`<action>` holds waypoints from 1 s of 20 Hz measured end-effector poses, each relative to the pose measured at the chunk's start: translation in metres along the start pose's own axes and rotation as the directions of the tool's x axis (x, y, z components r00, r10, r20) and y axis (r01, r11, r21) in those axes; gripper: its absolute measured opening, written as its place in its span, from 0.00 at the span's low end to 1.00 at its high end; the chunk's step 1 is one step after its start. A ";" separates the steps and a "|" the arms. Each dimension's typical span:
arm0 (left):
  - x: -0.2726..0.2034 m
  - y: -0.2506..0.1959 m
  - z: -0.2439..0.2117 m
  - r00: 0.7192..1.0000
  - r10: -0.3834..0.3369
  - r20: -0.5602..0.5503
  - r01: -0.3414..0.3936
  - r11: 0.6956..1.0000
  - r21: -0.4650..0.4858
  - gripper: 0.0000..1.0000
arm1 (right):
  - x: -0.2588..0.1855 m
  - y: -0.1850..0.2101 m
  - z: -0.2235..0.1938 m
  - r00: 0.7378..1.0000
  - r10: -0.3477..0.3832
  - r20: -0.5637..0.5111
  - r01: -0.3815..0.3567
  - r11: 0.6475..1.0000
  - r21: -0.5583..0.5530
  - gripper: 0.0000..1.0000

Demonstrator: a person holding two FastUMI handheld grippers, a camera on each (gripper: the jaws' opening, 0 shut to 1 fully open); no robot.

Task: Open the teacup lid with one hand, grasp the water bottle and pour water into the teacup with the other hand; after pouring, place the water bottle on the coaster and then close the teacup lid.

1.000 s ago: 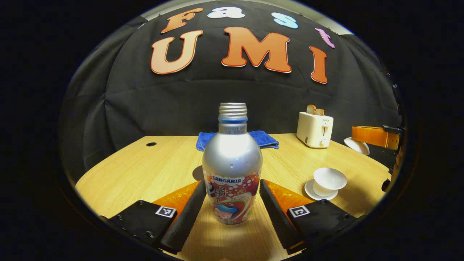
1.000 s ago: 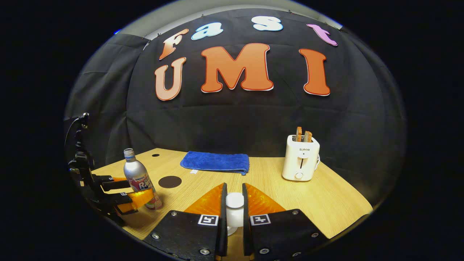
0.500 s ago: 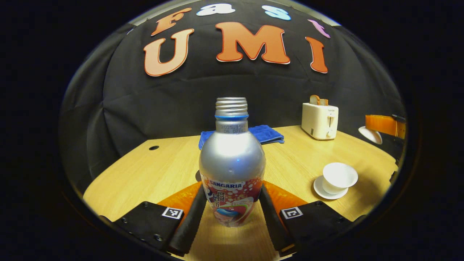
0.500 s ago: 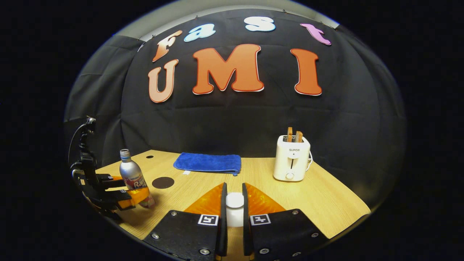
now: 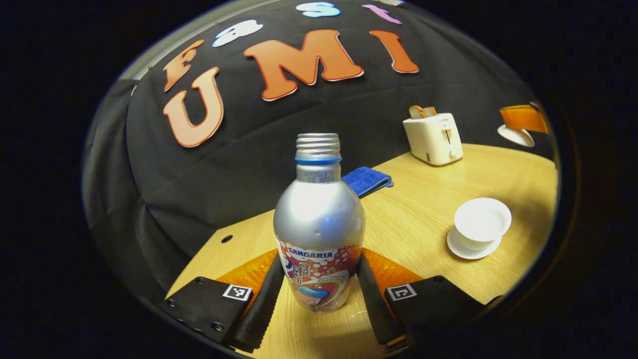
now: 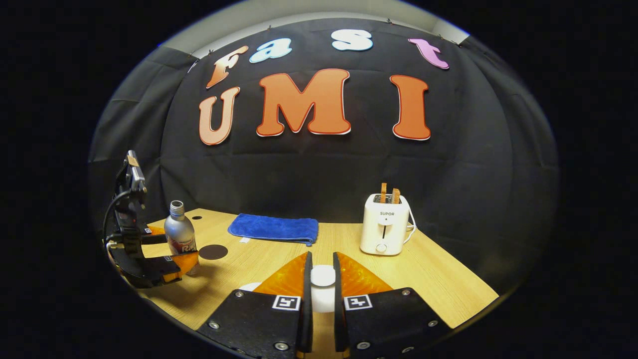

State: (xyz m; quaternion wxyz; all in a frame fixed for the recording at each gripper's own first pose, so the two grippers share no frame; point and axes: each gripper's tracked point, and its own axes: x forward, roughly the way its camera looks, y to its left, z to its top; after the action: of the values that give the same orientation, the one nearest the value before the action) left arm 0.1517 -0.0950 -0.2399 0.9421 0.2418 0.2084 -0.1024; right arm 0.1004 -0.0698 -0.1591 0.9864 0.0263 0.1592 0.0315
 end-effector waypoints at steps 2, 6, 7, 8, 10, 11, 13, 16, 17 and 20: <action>0.003 -0.006 0.002 1.000 -0.003 -0.001 0.003 0.997 0.071 0.83 | -0.002 -0.005 0.000 1.000 -0.001 0.002 0.001 1.000 -0.001 0.17; 0.003 -0.017 0.006 1.000 -0.009 0.003 0.008 0.980 0.197 0.82 | -0.005 -0.019 0.000 1.000 -0.014 0.006 0.014 1.000 -0.006 0.17; 0.004 -0.022 0.008 1.000 -0.012 0.003 0.011 0.974 0.226 0.82 | -0.005 -0.022 0.000 1.000 -0.017 0.007 0.017 1.000 -0.003 0.17; 0.004 -0.026 0.008 1.000 -0.016 0.003 0.014 0.965 0.260 0.82 | -0.005 -0.024 -0.001 1.000 -0.014 0.007 0.014 1.000 0.000 0.17; 0.004 -0.031 0.012 1.000 -0.015 0.011 0.011 0.943 0.333 0.83 | -0.006 -0.029 0.000 1.000 -0.016 0.013 0.016 1.000 0.006 0.17; 0.003 -0.033 0.014 1.000 -0.014 0.018 0.007 0.929 0.371 0.83 | -0.006 -0.031 -0.001 1.000 -0.016 0.013 0.016 1.000 0.007 0.17; 0.003 -0.038 0.018 0.999 -0.015 0.031 -0.001 0.895 0.445 0.83 | -0.007 -0.035 -0.002 1.000 -0.019 0.014 0.019 1.000 0.008 0.17; 0.002 -0.045 0.018 0.999 -0.029 0.034 0.007 0.852 0.523 0.83 | -0.008 -0.040 -0.005 1.000 -0.021 0.014 0.021 1.000 0.016 0.17; 0.003 -0.047 0.019 0.999 -0.032 0.034 0.008 0.836 0.549 0.82 | -0.008 -0.043 -0.006 1.000 -0.026 0.012 0.026 1.000 0.018 0.17; 0.009 -0.053 0.025 0.998 -0.040 0.040 0.006 0.786 0.618 0.83 | -0.009 -0.047 -0.010 1.000 -0.025 0.005 0.025 1.000 0.019 0.18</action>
State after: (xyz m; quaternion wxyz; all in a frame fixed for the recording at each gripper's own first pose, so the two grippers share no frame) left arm 0.1523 -0.1538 -0.2457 0.8151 0.5311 0.1424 -0.1825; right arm 0.0910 -0.1165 -0.1685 0.9869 0.0337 0.1571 0.0176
